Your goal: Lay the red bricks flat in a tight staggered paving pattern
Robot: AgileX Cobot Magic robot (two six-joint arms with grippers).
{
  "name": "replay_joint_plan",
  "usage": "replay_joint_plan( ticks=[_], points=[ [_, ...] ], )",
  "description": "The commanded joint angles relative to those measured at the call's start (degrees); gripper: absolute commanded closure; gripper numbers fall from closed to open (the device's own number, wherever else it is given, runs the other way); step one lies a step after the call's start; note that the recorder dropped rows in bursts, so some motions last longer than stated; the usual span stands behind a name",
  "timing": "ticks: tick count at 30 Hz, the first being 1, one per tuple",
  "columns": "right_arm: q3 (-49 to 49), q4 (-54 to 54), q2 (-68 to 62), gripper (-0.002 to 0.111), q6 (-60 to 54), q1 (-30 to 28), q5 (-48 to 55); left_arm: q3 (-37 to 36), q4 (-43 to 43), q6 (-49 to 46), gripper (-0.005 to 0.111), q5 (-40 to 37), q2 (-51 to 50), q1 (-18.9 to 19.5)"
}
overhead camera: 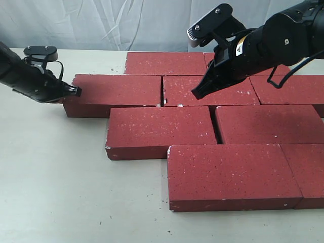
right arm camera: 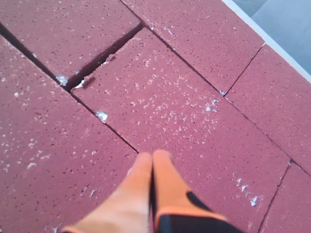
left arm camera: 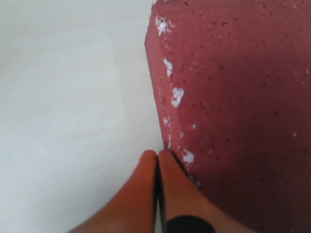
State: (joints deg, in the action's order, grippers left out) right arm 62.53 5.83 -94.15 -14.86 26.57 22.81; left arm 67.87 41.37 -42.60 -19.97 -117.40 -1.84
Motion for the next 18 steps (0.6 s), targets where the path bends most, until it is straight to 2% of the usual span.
replay_joint_plan(
  ticks=[1,18],
  points=[
    [-0.1,0.0,0.6,0.109,-0.3,-0.3,-0.7,0.2,-1.0,0.0,0.107,0.6,-0.3,-1.2],
    [-0.1,-0.1,0.6,0.109,-0.3,-0.3,-1.0,0.2,-2.7,0.1,0.107,2.0,-0.3,-0.4]
  ],
)
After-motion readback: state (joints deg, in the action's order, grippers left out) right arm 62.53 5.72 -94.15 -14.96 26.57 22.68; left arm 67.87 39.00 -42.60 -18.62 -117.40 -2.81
